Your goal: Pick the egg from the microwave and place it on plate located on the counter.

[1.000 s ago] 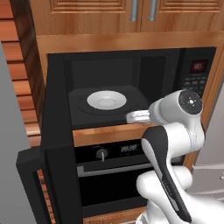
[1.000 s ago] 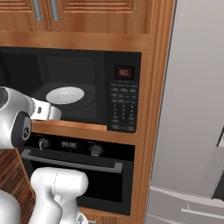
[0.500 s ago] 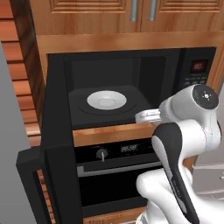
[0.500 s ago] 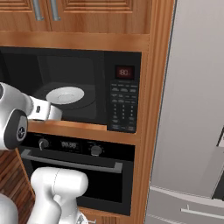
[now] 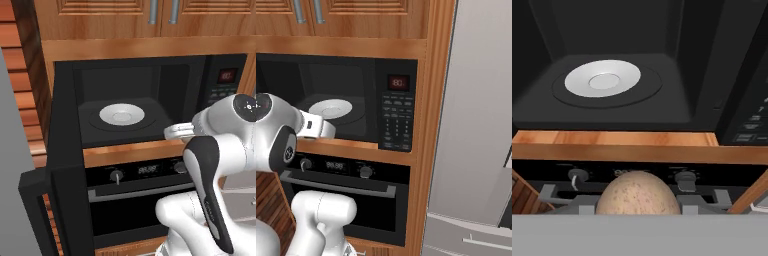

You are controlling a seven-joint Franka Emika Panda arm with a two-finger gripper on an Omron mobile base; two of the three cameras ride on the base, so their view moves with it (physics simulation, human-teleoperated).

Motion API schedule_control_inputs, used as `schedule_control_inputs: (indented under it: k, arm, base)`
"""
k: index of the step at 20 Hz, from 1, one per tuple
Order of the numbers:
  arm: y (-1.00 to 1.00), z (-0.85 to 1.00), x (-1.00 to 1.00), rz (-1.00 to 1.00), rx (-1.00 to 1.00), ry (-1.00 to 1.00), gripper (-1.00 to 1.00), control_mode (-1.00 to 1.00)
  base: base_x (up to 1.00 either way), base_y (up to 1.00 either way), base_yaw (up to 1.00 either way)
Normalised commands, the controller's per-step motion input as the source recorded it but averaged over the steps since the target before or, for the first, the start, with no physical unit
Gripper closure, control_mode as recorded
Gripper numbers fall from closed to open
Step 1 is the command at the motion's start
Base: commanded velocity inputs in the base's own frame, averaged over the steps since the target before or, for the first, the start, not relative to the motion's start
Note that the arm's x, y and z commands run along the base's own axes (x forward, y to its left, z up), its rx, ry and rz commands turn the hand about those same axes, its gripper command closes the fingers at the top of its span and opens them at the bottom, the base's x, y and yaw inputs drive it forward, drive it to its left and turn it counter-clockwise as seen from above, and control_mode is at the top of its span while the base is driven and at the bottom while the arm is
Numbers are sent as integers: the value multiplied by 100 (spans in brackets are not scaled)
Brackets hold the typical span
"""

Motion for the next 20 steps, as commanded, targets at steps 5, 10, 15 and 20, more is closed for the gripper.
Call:
schedule_control_inputs:
  k: [5, 10, 15, 20]
  arm:
    - [-7, 0, -8, 0, 0, 0, 100, -100]
    - [0, 0, -2, 0, 0, 0, 100, 100]
    - [0, 0, 0, 0, 0, 0, 100, 100]
    - [0, 0, 0, 0, 0, 0, 100, 100]
  base:
    - [0, 0, 0]
    - [-25, 0, 0]
    - [-83, -13, -5]
    - [-98, -16, -22]
